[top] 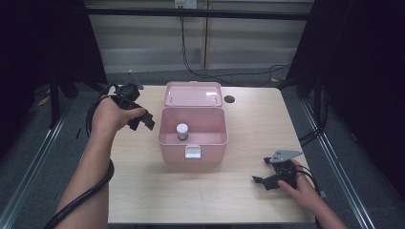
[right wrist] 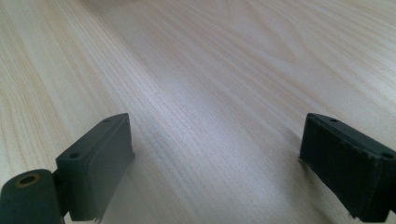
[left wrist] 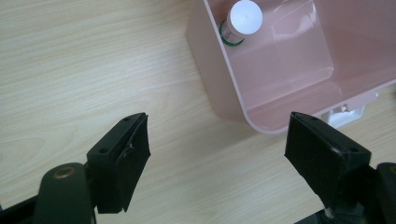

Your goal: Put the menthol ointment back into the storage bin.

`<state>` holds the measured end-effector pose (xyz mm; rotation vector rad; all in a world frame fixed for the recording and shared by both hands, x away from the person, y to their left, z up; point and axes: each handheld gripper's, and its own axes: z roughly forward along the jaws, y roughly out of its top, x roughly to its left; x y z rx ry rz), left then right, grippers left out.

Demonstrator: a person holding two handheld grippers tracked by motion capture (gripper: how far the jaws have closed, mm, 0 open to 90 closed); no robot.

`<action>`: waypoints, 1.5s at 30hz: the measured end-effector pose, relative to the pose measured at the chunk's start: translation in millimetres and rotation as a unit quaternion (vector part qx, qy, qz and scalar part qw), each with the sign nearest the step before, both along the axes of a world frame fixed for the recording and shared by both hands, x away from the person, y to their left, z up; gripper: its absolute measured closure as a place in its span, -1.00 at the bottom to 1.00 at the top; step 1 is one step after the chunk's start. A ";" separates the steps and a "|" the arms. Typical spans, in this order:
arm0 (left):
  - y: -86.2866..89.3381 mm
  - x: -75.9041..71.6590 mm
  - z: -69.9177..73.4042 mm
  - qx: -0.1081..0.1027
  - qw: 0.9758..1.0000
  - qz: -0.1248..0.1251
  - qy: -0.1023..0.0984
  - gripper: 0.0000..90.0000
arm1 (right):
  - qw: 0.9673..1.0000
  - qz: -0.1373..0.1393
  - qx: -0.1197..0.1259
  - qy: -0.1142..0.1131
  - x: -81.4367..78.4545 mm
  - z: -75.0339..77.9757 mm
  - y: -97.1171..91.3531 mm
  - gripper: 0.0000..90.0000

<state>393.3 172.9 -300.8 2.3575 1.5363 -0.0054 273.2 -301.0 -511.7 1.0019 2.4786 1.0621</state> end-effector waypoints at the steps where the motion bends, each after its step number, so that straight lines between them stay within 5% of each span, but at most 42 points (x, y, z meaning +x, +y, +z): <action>1: 1.1 -1.4 -1.0 -0.001 1.000 0.000 0.000 -0.52 | 1.000 0.000 0.000 0.000 0.0 0.0 0.0 -0.80; 28: 30.6 -29.6 -59.9 -0.009 1.000 -0.026 -0.005 -0.53 | 1.000 -0.002 0.001 0.001 -0.5 -0.1 0.1 -0.80; 39: 42.7 -37.6 -92.9 -0.018 1.000 -0.018 -0.001 -0.53 | 1.000 -0.002 -0.001 0.000 -0.5 0.0 0.0 -0.80; 45: 47.4 -44.0 -103.2 -0.022 1.000 -0.012 -0.016 -0.53 | 1.000 -0.001 -0.001 0.000 -0.5 -0.1 0.0 -0.80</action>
